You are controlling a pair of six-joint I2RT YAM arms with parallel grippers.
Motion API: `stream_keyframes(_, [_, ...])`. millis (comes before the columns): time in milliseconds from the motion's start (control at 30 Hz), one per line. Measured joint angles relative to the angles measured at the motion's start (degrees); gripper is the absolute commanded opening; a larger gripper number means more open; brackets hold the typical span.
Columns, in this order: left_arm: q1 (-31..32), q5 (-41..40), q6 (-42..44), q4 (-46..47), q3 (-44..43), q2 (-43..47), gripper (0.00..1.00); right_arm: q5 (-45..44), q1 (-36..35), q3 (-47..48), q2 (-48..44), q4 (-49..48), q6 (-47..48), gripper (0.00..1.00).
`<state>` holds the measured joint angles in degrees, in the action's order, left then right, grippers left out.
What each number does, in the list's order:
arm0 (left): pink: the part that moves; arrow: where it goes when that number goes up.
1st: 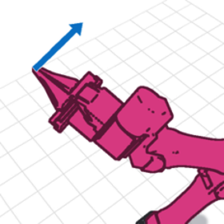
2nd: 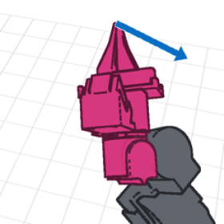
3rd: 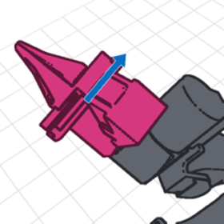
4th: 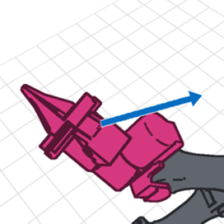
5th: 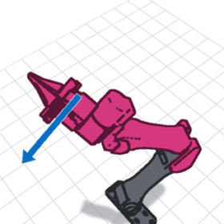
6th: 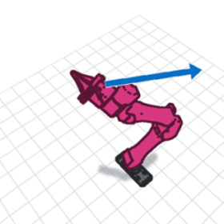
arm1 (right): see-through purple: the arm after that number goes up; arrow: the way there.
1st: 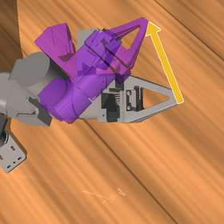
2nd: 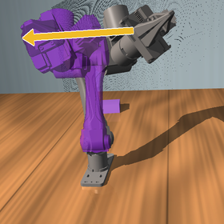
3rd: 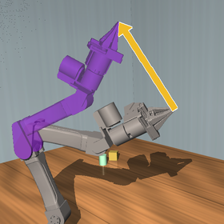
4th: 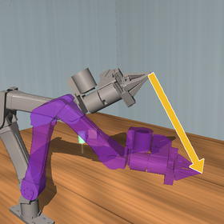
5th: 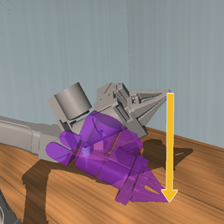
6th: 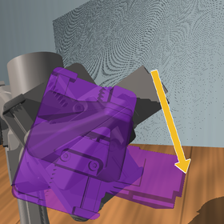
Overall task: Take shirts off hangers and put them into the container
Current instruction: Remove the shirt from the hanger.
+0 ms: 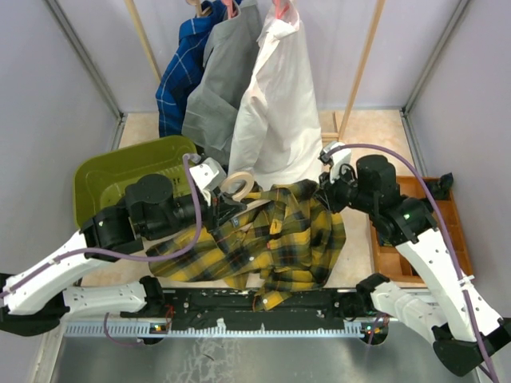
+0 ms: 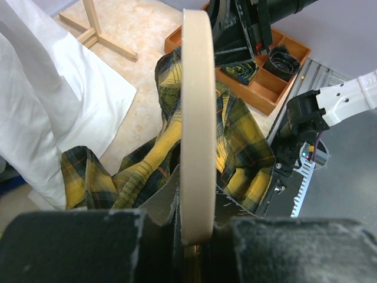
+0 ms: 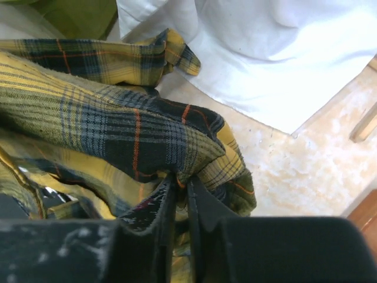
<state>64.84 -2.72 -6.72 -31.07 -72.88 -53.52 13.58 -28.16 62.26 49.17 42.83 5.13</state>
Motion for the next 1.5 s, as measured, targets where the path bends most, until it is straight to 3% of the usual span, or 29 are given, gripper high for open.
stream_keyframes(200, [0.00,-0.59,1.20,-1.57,-1.33,0.07,0.00,-1.86,0.11,-0.02,-0.07,-1.18,-0.28,0.00])
stream_keyframes(433, [0.00,-2.62,1.27,-1.64,-1.53,1.07,0.00,-12.72,1.42,-0.04,2.62,-0.37,-5.55,0.00])
stream_keyframes(600, [0.00,-2.40,1.27,-1.77,-1.51,1.36,0.00,-8.63,9.64,-3.48,8.50,-1.68,-11.45,0.00])
stream_keyframes(767, [0.00,-1.73,0.94,-1.64,-0.20,1.77,0.00,-0.26,10.43,-7.78,12.33,-2.82,-15.13,0.00])
stream_keyframes(833, [0.00,-1.75,0.59,-0.98,1.14,2.40,0.00,1.51,10.51,-8.37,13.31,-2.86,-15.93,0.16])
stream_keyframes(1167, [0.00,-3.41,-0.31,2.51,2.67,2.75,0.00,-2.91,11.04,-0.98,9.51,4.35,-15.93,0.53])
stream_keyframes(1367, [0.00,-3.37,-0.28,2.89,2.67,0.13,0.00,9.88,10.82,3.54,1.46,-1.64,-17.94,0.68])
stream_keyframes(1500, [0.00,-3.39,-0.28,2.97,2.67,-1.07,0.00,15.17,6.71,3.52,-0.55,-6.49,-19.98,0.78])
